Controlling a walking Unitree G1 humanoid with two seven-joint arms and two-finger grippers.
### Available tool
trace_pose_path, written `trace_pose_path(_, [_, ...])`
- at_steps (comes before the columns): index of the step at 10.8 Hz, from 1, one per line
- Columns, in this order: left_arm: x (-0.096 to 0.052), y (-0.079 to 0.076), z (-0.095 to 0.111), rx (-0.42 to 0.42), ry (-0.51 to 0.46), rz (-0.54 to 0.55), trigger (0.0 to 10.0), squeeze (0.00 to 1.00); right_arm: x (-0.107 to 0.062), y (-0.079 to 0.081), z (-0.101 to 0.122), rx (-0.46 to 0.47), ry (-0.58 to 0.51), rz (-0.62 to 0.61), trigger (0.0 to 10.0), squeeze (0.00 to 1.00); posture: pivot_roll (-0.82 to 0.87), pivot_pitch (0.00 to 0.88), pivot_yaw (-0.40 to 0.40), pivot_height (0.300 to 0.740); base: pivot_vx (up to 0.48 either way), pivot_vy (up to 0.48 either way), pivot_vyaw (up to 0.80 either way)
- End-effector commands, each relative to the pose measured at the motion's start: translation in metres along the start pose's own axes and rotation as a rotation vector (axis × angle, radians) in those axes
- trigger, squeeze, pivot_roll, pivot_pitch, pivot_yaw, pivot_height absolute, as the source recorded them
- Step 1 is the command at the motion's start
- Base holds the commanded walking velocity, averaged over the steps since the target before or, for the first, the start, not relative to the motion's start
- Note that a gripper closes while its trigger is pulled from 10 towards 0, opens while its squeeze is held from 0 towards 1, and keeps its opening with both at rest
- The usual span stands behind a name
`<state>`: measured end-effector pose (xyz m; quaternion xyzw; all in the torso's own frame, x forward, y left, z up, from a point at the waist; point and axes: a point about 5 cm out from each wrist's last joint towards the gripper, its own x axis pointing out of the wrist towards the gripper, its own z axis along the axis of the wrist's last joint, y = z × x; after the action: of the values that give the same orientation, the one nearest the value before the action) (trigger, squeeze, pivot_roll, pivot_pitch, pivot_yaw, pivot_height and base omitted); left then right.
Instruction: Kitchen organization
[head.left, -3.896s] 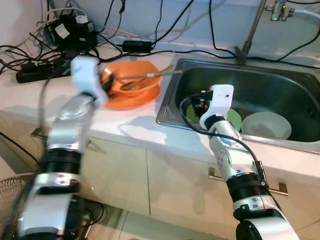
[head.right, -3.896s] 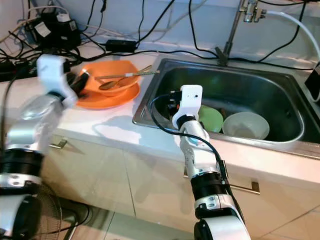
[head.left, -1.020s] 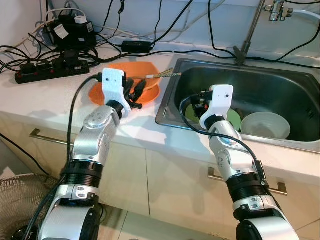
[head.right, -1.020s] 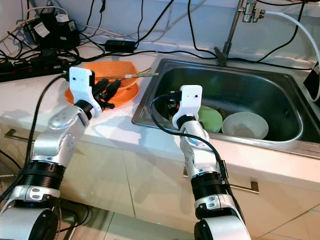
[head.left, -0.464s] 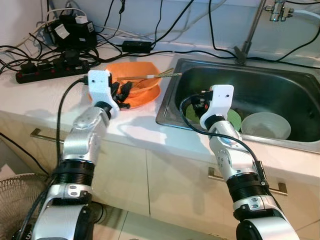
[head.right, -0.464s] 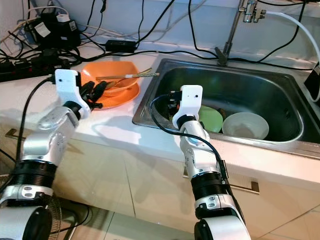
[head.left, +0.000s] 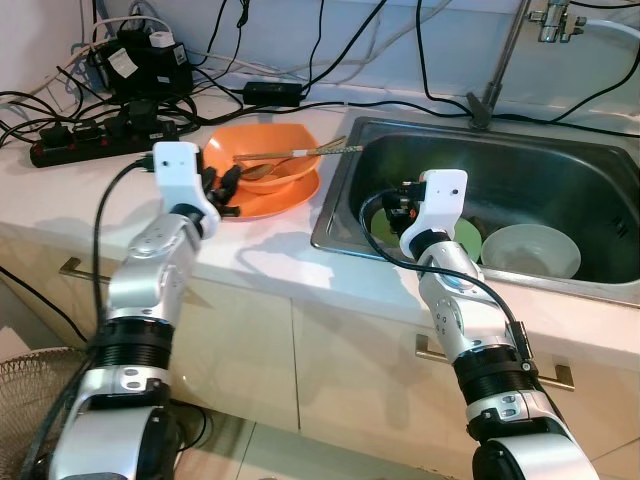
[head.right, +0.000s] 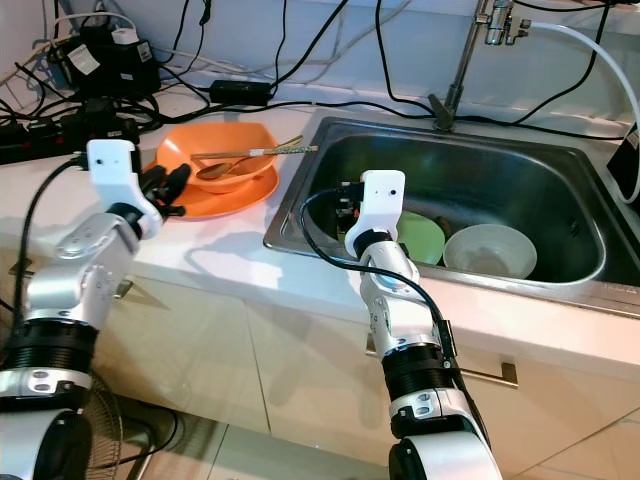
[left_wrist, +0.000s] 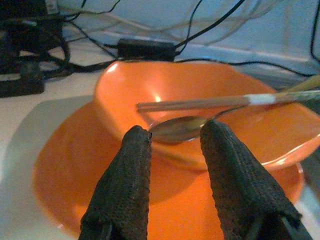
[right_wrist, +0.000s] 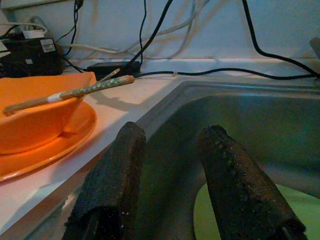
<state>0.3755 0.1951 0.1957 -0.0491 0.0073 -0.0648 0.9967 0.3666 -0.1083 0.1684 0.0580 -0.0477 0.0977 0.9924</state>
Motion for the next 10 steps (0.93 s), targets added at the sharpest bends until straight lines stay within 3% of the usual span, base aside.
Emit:
trace_pose_path(1, [0.0, 0.006, 0.001, -0.006, 0.012, 0.025, 10.0, 0.0, 0.002, -0.001, 0.003, 0.0, -0.008, -0.005, 10.0, 0.0, 0.16, 0.021, -0.004, 0.74, 0.0, 0.0, 0.0])
trace_pose_path(3, [0.003, 0.013, 0.007, 0.012, 0.005, 0.048, 10.0, 0.0, 0.002, -0.002, 0.003, -0.001, -0.005, -0.009, 10.0, 0.0, 0.16, 0.021, -0.001, 0.74, 0.0, 0.0, 0.0])
trace_pose_path(4, [0.003, 0.009, 0.01, 0.048, -0.016, 0.031, 10.0, 0.0, 0.001, -0.002, 0.003, 0.0, -0.005, -0.01, 10.0, 0.0, 0.16, 0.023, -0.001, 0.74, 0.0, 0.0, 0.0])
trace_pose_path(5, [0.0, -0.009, 0.01, 0.111, -0.052, -0.045, 10.0, 0.0, 0.001, -0.003, 0.002, 0.0, -0.005, -0.011, 10.0, 0.0, 0.16, 0.025, -0.002, 0.74, 0.0, 0.0, 0.0])
trace_pose_path(7, [-0.004, -0.011, 0.009, 0.256, -0.06, -0.053, 10.0, 0.0, 0.001, -0.002, 0.002, 0.0, -0.005, -0.01, 10.0, 0.0, 0.16, 0.026, -0.004, 0.74, 0.0, 0.0, 0.0])
trace_pose_path(8, [-0.005, -0.011, 0.012, 0.282, -0.079, -0.05, 10.0, 0.0, 0.001, -0.001, 0.002, 0.002, -0.004, -0.009, 10.0, 0.0, 0.17, 0.025, -0.004, 0.74, 0.0, 0.0, 0.0])
trace_pose_path(9, [-0.004, -0.02, 0.015, 0.322, -0.101, -0.084, 10.0, 0.0, 0.001, 0.0, 0.001, 0.005, -0.002, -0.006, 10.0, 0.0, 0.17, 0.024, -0.004, 0.74, 0.0, 0.0, 0.0])
trace_pose_path(10, [0.0, -0.034, 0.009, 0.305, -0.095, -0.138, 10.0, 0.0, 0.002, 0.001, 0.001, 0.006, -0.003, -0.005, 10.0, 0.0, 0.16, 0.022, -0.001, 0.74, 0.0, 0.0, 0.0])
